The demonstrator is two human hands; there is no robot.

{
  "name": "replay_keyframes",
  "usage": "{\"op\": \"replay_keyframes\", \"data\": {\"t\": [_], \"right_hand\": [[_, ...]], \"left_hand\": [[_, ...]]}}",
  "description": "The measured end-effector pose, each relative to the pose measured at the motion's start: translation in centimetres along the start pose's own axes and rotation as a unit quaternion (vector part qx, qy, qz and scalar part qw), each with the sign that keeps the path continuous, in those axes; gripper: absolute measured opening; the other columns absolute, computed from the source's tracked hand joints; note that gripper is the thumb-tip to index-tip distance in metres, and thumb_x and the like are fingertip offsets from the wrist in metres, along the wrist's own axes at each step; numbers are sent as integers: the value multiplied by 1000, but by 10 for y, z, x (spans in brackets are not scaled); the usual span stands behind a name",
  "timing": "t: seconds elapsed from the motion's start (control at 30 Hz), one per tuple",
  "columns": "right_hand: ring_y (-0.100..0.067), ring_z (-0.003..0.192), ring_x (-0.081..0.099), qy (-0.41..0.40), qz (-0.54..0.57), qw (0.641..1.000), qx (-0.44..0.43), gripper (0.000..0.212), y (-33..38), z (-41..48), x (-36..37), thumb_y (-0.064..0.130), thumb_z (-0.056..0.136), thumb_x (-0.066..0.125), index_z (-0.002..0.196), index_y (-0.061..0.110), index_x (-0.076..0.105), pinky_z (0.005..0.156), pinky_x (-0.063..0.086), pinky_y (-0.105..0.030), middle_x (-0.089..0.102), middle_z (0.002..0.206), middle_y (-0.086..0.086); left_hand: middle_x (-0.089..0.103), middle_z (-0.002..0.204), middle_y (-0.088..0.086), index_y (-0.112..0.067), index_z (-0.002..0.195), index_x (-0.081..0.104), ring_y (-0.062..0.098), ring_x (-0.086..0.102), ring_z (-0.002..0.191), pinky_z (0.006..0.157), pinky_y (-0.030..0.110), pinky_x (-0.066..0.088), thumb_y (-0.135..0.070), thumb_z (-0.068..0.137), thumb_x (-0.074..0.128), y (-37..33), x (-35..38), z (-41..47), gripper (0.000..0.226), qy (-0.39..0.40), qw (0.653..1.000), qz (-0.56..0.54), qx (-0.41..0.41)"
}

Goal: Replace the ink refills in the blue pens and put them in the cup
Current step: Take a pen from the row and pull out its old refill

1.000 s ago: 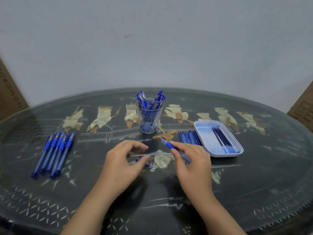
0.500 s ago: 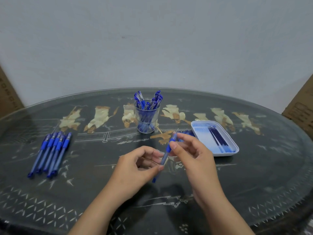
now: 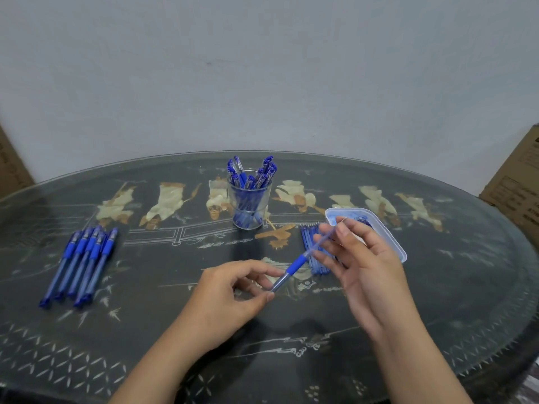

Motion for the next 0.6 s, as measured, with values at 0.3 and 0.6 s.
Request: {"op": "replay_keyframes", "data": {"t": [0.3, 0.6], "right_hand": [[-23, 84, 73, -41, -20, 996, -80, 35, 3, -6, 3, -12, 87, 61, 111, 14, 60, 69, 60, -32, 74, 91, -9], [-14, 84, 67, -175, 4, 969, -172, 22, 43, 10, -33, -6, 88, 64, 102, 10, 71, 79, 59, -28, 70, 92, 0]], "left_hand": [[69, 83, -9, -40, 94, 75, 5, 65, 66, 67, 12, 45, 1, 77, 77, 0, 3, 0, 45, 8, 1000, -12, -2], [70, 86, -8, -39, 93, 76, 8, 67, 71, 67, 9, 44, -1, 76, 78, 8, -7, 0, 41, 15, 1000, 14, -2]]}}
Point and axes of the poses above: each hand's wrist, its own z-axis towards the middle knuckle, its own x-axis out of the palm, y = z × x, the point moved 7 cm from there along z, towards the middle knuckle
